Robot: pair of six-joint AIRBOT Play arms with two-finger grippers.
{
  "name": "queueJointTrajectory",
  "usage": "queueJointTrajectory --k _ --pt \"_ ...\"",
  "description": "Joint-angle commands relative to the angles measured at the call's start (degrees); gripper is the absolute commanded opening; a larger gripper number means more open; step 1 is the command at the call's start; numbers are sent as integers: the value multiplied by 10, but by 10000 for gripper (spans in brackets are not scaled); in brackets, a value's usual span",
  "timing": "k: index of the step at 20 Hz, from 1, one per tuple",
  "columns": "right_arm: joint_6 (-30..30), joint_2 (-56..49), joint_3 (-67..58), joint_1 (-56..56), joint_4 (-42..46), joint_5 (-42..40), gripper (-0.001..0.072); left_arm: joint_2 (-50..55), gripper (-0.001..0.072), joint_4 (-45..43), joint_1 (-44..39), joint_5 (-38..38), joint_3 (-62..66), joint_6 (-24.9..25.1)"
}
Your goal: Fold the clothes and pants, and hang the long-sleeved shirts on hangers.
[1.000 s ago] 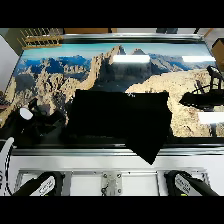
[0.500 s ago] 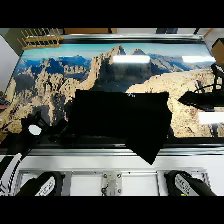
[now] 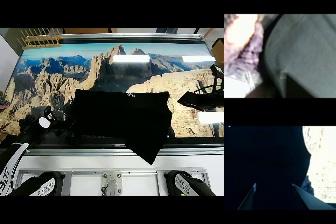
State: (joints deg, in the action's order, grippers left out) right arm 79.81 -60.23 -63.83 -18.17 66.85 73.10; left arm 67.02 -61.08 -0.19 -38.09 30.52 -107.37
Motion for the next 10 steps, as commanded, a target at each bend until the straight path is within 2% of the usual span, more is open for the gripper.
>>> queueJointTrajectory --k 1,7,10 --pt "-5 5 20 -2 15 29 486 2 4 -9 -1 -14 15 0" --pt "-5 41 283 -102 25 19 487 -57 4 -9 40 -71 15 75" --pt "-25 41 376 -116 -1 -3 487 -69 4 -9 28 -77 15 80"
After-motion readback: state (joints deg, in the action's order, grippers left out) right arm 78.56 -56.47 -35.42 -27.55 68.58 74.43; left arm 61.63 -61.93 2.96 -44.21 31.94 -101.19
